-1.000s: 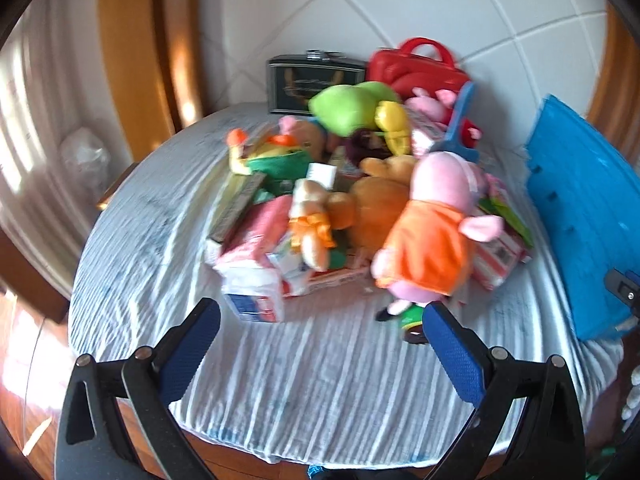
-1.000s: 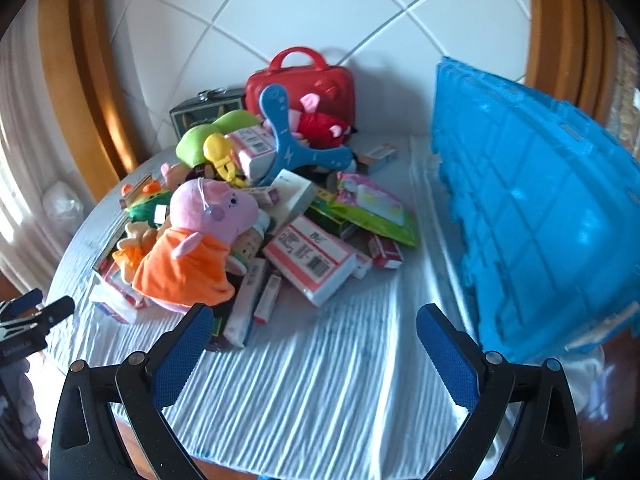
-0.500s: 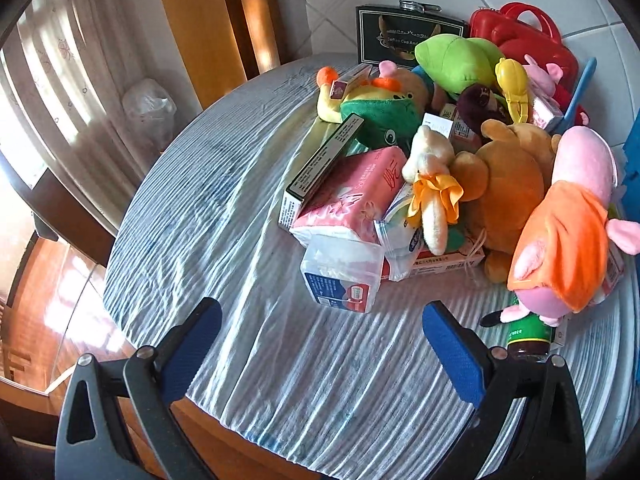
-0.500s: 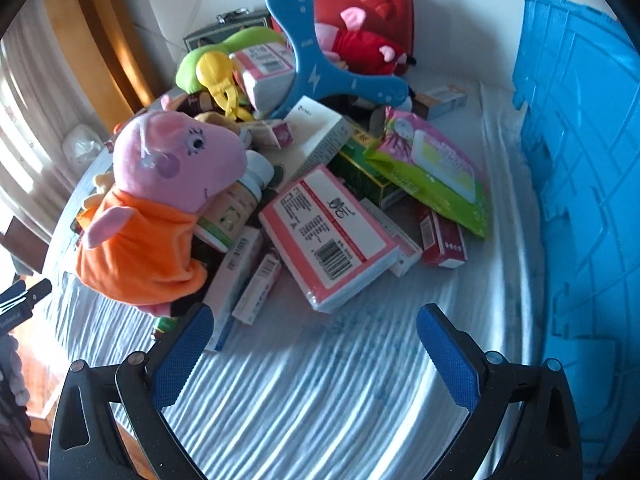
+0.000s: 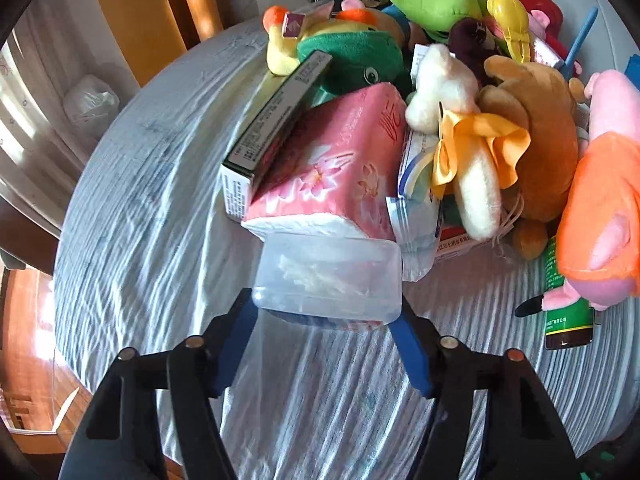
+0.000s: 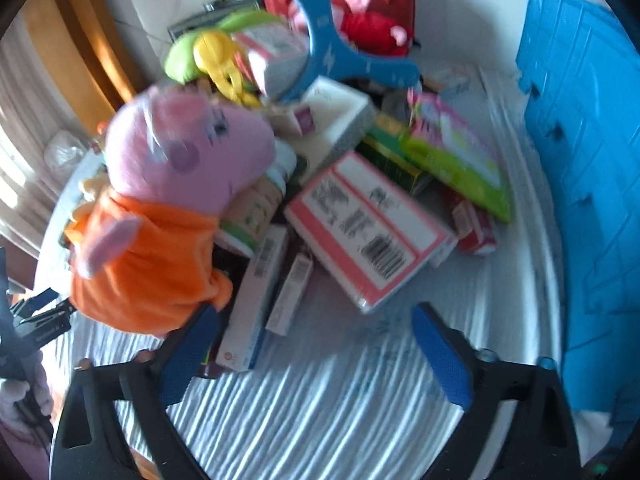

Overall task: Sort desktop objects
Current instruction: 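Reach the left gripper toward the clear plastic box in the pile, then grasp the clear box with the left gripper while the right grasps a white tube box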

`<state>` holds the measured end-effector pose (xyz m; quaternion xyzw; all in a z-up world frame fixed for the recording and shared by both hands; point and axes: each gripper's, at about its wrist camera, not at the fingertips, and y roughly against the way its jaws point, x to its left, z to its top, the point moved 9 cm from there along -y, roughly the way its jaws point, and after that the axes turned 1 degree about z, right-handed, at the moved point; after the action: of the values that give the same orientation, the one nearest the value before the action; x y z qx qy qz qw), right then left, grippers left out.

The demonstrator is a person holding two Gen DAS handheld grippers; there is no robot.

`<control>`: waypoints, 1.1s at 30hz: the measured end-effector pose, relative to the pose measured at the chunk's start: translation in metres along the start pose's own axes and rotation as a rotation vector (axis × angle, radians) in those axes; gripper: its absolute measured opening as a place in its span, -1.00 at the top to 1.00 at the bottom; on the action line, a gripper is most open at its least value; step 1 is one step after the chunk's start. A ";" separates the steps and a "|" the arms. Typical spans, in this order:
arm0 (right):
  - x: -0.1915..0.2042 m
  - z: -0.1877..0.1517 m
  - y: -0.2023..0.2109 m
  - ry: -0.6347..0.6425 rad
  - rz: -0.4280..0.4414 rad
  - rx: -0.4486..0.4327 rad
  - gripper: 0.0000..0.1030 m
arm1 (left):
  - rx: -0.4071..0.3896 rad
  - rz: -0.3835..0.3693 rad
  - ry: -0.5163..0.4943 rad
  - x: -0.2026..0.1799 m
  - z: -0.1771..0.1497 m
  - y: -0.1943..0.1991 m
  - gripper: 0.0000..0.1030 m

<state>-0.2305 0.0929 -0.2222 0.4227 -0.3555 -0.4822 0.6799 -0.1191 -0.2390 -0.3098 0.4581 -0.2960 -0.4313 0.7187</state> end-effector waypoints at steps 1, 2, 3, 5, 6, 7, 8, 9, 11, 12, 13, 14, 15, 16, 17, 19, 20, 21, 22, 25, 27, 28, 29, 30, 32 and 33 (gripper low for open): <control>0.000 -0.005 -0.006 -0.006 0.003 0.017 -0.43 | 0.005 -0.015 -0.006 -0.001 -0.001 -0.004 -0.16; 0.002 -0.009 -0.014 -0.020 0.019 0.036 -0.43 | -0.002 -0.016 -0.014 -0.002 0.001 -0.005 -0.16; 0.004 -0.013 -0.021 -0.035 0.039 0.053 -0.43 | -0.009 -0.011 -0.029 -0.003 0.003 -0.005 -0.16; 0.006 -0.015 -0.030 -0.056 0.056 0.060 -0.43 | -0.019 -0.004 -0.050 -0.005 0.006 -0.004 -0.16; 0.006 -0.014 -0.034 -0.058 0.047 0.060 -0.43 | -0.021 -0.002 -0.057 -0.005 0.007 -0.004 -0.16; 0.005 -0.012 -0.039 -0.060 0.030 0.063 -0.43 | -0.023 -0.002 -0.064 -0.006 0.008 -0.005 -0.16; 0.003 -0.010 -0.045 -0.060 0.020 0.069 -0.43 | -0.024 -0.002 -0.066 -0.007 0.009 -0.005 -0.16; 0.002 -0.008 -0.052 -0.064 0.008 0.077 -0.39 | -0.024 -0.003 -0.066 -0.007 0.009 -0.005 -0.16; 0.003 -0.001 -0.057 -0.078 0.045 0.071 -0.33 | -0.025 -0.008 -0.064 -0.007 0.009 -0.004 -0.16; 0.003 0.001 -0.058 -0.079 0.045 0.069 -0.32 | -0.026 -0.010 -0.062 -0.007 0.010 -0.004 -0.16; 0.003 0.005 -0.059 -0.074 0.043 0.065 -0.32 | -0.026 -0.009 -0.064 -0.007 0.010 -0.005 -0.16; 0.004 0.007 -0.060 -0.073 0.046 0.069 -0.32 | -0.024 -0.010 -0.064 -0.006 0.009 -0.004 -0.16; 0.003 0.008 -0.059 -0.073 0.050 0.075 -0.21 | -0.022 -0.010 -0.063 -0.006 0.008 -0.004 -0.16; 0.002 0.007 -0.057 -0.068 0.045 0.078 -0.09 | -0.023 -0.009 -0.059 -0.003 0.006 -0.002 -0.16; -0.002 0.006 -0.055 -0.063 0.019 0.077 -0.04 | -0.025 -0.007 -0.054 0.000 0.004 -0.001 -0.16; -0.010 0.001 -0.056 -0.063 0.008 0.092 0.06 | -0.024 -0.005 -0.039 0.007 0.004 -0.002 -0.16; -0.012 0.000 -0.060 -0.073 0.029 0.104 0.06 | -0.024 -0.005 -0.029 0.009 0.005 -0.003 -0.16; -0.012 -0.001 -0.063 -0.074 0.038 0.110 0.06 | -0.025 -0.003 -0.024 0.010 0.006 -0.003 -0.16; -0.008 0.002 -0.066 -0.080 0.072 0.104 0.06 | -0.026 0.001 -0.022 0.010 0.008 -0.004 -0.16; 0.000 0.004 -0.071 -0.082 0.086 0.120 0.06 | -0.023 0.010 -0.025 0.009 0.010 -0.004 -0.16; -0.001 -0.003 -0.082 -0.064 0.050 0.156 0.06 | -0.023 0.012 -0.028 0.009 0.011 -0.004 -0.16; -0.002 -0.005 -0.084 -0.066 0.048 0.152 0.03 | -0.022 0.009 -0.026 0.009 0.010 -0.003 -0.16; -0.002 -0.004 -0.083 -0.051 0.033 0.138 0.05 | -0.018 0.007 -0.020 0.009 0.010 -0.003 -0.16; -0.002 -0.005 -0.082 -0.051 0.032 0.137 0.14 | -0.017 0.006 -0.017 0.010 0.010 -0.003 -0.16; -0.001 -0.006 -0.077 -0.050 0.040 0.127 0.56 | -0.029 0.000 -0.015 0.010 0.011 0.002 -0.16; -0.001 -0.007 -0.073 -0.044 0.037 0.118 0.65 | -0.041 -0.006 -0.015 0.010 0.012 0.006 -0.16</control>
<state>-0.2509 0.0825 -0.2919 0.4450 -0.4059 -0.4570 0.6545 -0.1224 -0.2510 -0.2988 0.4410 -0.2912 -0.4429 0.7243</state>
